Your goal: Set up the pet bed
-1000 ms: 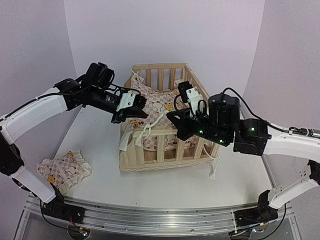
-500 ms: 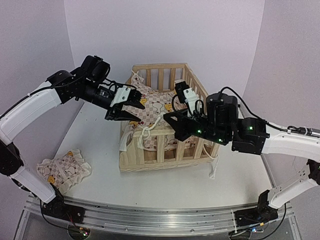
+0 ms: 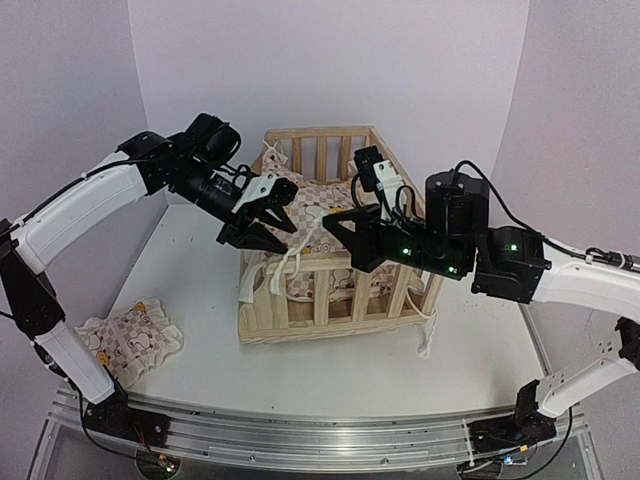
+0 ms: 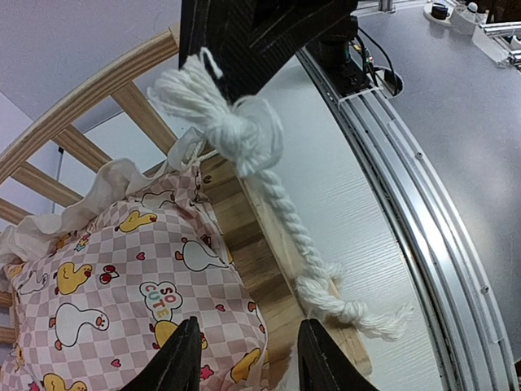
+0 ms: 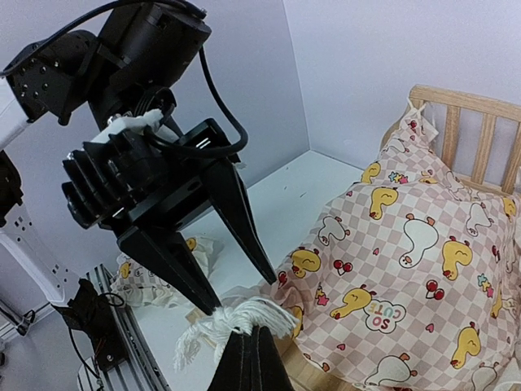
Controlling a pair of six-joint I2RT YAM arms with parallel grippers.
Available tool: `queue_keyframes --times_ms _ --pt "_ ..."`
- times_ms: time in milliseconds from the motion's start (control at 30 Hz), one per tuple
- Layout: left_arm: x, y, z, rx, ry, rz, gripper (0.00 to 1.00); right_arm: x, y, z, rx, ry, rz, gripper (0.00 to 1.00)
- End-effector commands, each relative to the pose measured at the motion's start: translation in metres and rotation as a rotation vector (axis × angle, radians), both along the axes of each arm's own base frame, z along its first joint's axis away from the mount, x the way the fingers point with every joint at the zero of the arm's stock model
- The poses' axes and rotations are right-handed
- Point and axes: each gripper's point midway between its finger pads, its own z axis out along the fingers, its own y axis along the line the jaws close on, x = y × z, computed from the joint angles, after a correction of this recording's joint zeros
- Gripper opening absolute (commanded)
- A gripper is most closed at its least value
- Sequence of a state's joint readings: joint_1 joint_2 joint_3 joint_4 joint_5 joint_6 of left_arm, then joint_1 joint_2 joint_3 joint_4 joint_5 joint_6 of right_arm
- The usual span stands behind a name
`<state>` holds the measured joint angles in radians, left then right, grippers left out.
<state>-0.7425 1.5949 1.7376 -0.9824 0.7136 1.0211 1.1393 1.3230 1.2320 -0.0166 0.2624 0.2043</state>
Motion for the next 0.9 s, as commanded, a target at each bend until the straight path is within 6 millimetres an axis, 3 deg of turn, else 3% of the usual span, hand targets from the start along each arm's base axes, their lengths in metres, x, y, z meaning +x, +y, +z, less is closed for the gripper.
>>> queue_keyframes --times_ms 0,133,233,333,400,567,867 --pt "-0.029 0.003 0.017 -0.011 0.116 -0.098 0.41 -0.001 0.007 0.022 0.052 -0.018 0.027 0.0" --pt "-0.028 0.006 0.016 0.01 0.098 -0.105 0.34 -0.002 0.008 0.018 0.042 -0.018 0.032 0.0" --pt "-0.012 0.004 0.025 -0.007 0.015 -0.048 0.34 -0.002 0.006 0.013 0.036 -0.007 0.029 0.0" --pt "0.0 0.001 0.038 -0.041 -0.035 -0.001 0.38 -0.003 0.003 0.01 0.037 0.002 0.023 0.0" --pt "-0.004 0.0 0.04 -0.041 -0.005 -0.019 0.43 -0.003 0.001 0.009 0.04 0.005 0.02 0.0" --pt "-0.024 0.003 0.028 0.002 0.147 -0.064 0.53 -0.004 0.0 0.007 0.038 0.01 0.018 0.0" --pt "-0.026 -0.003 0.005 0.073 0.158 0.02 0.49 -0.003 0.004 0.005 0.032 0.011 0.027 0.0"
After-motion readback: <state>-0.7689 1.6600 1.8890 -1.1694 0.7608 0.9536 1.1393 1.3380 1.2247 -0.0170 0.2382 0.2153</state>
